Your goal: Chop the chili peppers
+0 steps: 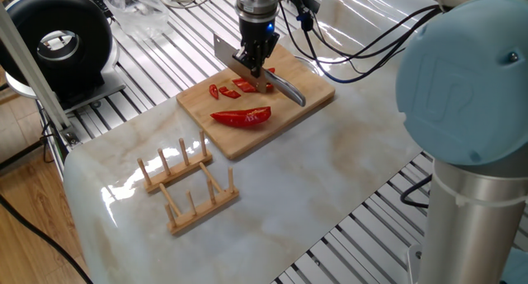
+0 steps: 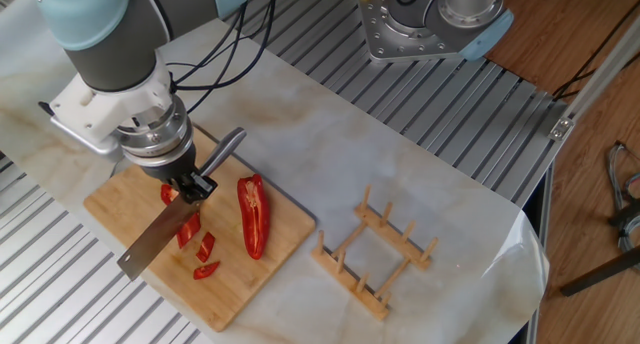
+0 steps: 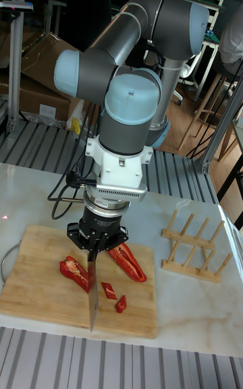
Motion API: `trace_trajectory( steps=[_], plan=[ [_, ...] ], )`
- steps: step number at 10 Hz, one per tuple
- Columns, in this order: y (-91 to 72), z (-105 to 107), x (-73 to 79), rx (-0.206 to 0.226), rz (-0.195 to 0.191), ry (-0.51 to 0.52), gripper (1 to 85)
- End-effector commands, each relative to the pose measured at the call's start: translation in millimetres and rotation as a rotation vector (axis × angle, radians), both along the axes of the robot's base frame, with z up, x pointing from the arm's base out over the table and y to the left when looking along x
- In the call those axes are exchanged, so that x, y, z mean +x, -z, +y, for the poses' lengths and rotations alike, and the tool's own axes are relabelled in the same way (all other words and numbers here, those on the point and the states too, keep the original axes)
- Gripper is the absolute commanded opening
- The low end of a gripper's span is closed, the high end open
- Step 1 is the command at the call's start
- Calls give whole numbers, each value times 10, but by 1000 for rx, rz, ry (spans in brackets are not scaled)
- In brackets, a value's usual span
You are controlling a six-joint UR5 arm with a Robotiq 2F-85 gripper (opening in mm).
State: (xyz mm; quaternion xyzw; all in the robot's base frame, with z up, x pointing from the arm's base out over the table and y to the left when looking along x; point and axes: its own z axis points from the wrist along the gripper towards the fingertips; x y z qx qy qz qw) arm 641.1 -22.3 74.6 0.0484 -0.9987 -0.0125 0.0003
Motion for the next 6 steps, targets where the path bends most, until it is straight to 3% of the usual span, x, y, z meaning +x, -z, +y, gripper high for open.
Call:
trace_trajectory(
  steps=[1, 6],
  plan=[
    [-17, 6, 14, 4, 0, 13, 13],
    [0, -15, 60, -9, -6, 26, 13]
  ],
)
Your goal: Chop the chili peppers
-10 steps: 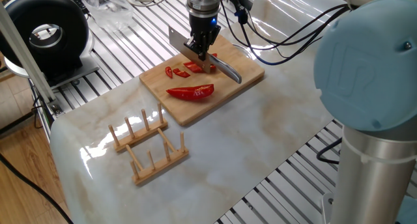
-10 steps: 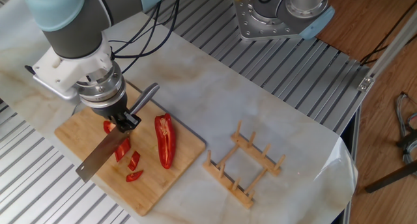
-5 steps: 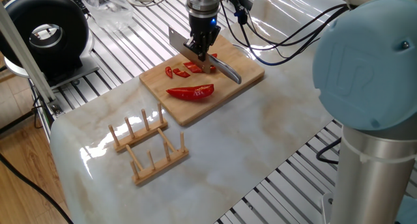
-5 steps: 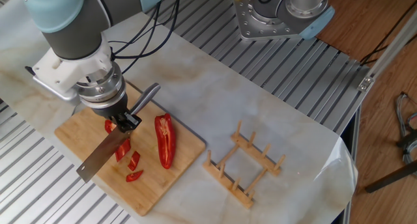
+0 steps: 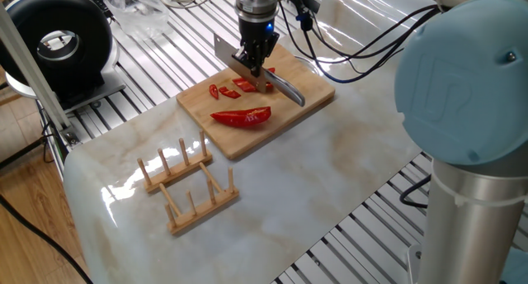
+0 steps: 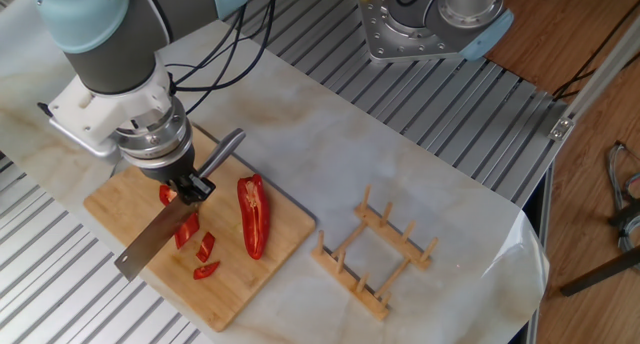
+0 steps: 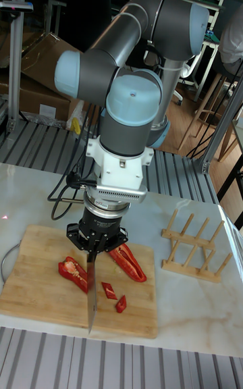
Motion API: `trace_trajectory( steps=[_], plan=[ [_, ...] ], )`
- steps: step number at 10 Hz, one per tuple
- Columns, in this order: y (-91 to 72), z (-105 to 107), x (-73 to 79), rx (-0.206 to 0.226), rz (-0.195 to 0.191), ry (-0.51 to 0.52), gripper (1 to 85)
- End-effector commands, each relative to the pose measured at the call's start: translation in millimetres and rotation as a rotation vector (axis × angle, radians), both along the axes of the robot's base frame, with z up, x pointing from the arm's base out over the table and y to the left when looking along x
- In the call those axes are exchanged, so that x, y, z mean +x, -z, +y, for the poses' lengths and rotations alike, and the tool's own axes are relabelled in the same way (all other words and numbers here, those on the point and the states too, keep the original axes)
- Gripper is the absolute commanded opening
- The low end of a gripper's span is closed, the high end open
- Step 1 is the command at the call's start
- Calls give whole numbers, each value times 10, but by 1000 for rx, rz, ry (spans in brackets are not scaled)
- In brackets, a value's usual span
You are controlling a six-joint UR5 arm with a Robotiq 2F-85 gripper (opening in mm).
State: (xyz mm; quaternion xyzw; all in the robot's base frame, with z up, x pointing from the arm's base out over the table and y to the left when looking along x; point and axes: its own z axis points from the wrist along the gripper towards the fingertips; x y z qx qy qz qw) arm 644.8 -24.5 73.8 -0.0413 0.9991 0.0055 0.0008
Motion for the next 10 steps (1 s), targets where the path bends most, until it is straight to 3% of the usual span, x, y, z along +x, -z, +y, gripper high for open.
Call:
trace_trajectory(
  steps=[1, 3, 10],
  plan=[
    [0, 6, 27, 5, -4, 16, 13],
    [3, 52, 30, 22, -2, 36, 13],
    [-48, 50, 102, 9, -20, 88, 13]
  ],
)
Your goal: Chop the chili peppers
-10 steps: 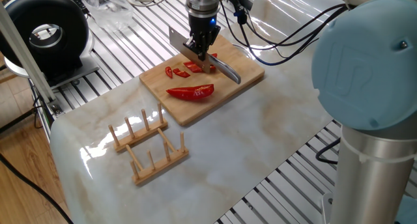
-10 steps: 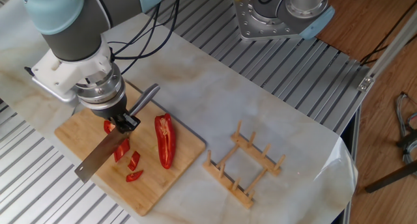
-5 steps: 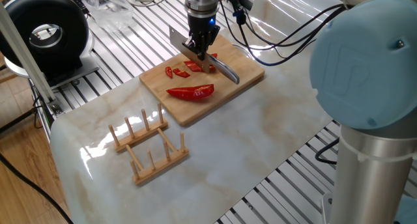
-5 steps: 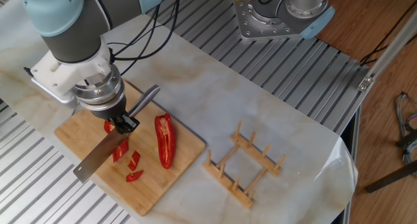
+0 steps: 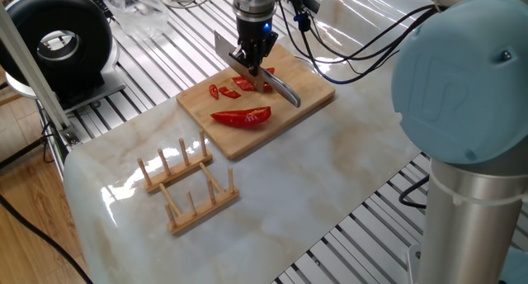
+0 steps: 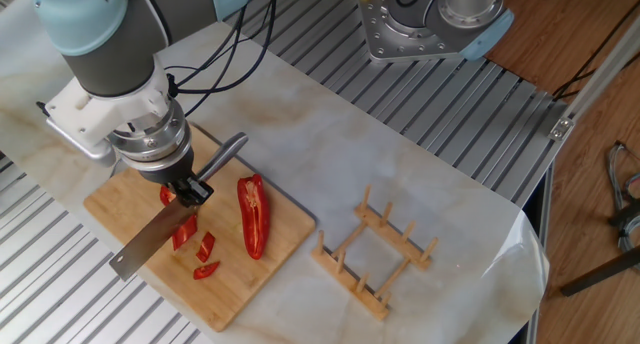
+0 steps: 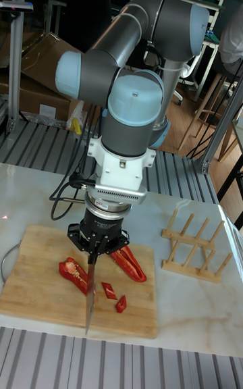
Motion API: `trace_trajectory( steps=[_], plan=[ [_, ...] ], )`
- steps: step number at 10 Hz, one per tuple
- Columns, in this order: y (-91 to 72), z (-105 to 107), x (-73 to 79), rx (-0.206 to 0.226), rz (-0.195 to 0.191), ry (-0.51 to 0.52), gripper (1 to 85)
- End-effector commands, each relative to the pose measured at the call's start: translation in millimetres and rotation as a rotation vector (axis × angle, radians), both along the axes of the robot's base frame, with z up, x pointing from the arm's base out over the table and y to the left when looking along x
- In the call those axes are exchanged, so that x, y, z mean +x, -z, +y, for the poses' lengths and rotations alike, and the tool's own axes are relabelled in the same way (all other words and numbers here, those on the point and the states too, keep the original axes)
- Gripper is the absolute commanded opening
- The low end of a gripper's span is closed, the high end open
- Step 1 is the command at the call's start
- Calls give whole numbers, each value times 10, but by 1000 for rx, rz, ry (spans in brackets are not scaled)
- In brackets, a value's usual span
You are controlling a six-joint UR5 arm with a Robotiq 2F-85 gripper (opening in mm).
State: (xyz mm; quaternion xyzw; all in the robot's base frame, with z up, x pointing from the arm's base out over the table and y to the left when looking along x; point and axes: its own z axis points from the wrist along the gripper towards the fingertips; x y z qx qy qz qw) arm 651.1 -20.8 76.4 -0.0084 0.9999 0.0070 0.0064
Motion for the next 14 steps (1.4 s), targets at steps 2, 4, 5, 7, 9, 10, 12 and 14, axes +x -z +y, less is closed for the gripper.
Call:
trace_trajectory(
  steps=[2, 4, 5, 7, 9, 10, 12, 14],
  plan=[
    [-5, 13, 60, 4, -13, 30, 13],
    [-4, 37, 69, 11, -12, 38, 13],
    [-13, 45, 74, 11, -12, 39, 13],
    [-19, 56, 84, 11, -12, 39, 13],
    [-20, 63, 84, 12, -11, 39, 13],
    [-37, 79, 89, 14, -9, 41, 13],
    [-89, 124, 101, 9, 1, 53, 13],
    [-69, 83, 113, -8, 3, 54, 13]
  ],
)
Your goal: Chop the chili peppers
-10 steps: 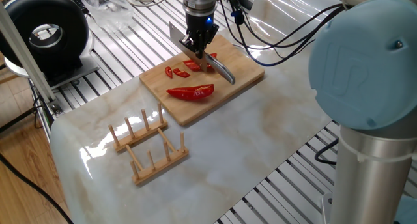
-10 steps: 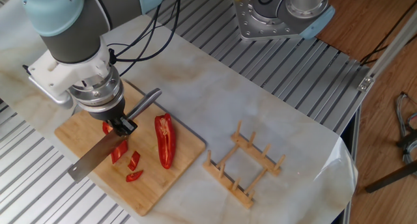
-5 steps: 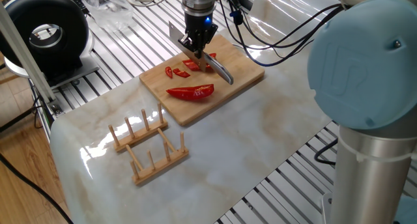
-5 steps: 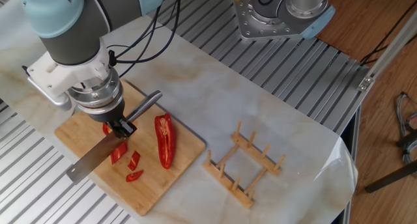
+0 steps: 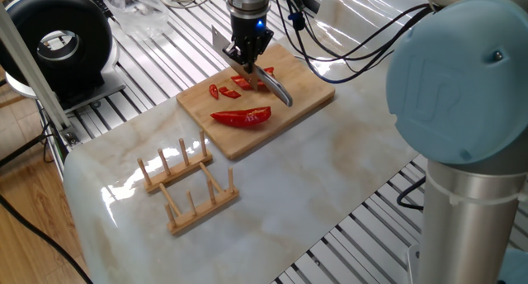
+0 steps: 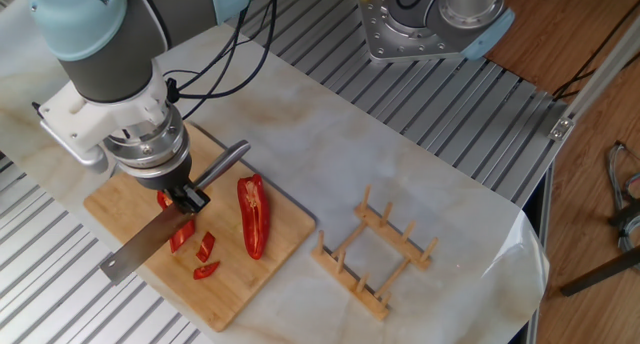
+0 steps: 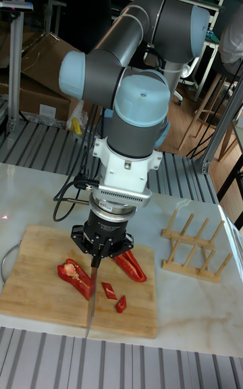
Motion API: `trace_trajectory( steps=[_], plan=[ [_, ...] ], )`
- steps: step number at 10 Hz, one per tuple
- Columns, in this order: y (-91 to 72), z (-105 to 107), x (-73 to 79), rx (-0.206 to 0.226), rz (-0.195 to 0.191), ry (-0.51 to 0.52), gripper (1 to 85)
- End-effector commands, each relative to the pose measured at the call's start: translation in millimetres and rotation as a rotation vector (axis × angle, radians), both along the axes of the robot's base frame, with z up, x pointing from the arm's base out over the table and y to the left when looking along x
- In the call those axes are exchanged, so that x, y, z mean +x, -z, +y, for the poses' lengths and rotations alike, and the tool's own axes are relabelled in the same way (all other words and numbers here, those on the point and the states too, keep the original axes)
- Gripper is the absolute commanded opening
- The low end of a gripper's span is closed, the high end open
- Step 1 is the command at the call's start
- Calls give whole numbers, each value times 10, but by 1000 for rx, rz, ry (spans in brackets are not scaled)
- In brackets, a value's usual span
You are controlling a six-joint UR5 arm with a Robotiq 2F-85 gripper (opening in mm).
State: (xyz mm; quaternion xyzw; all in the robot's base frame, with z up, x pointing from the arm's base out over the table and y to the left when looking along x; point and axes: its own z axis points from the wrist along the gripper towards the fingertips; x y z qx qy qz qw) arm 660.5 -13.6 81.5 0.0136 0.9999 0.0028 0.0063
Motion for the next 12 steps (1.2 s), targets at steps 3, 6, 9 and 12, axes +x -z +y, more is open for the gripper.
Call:
trace_trajectory(
  steps=[3, 6, 9, 12],
  plan=[
    [20, -7, 21, -4, 5, 20, 13],
    [52, -22, 0, -3, 4, 12, 13],
    [60, -38, -6, -7, 5, 12, 13],
    [102, -35, 28, -7, 2, 13, 13]
  ],
)
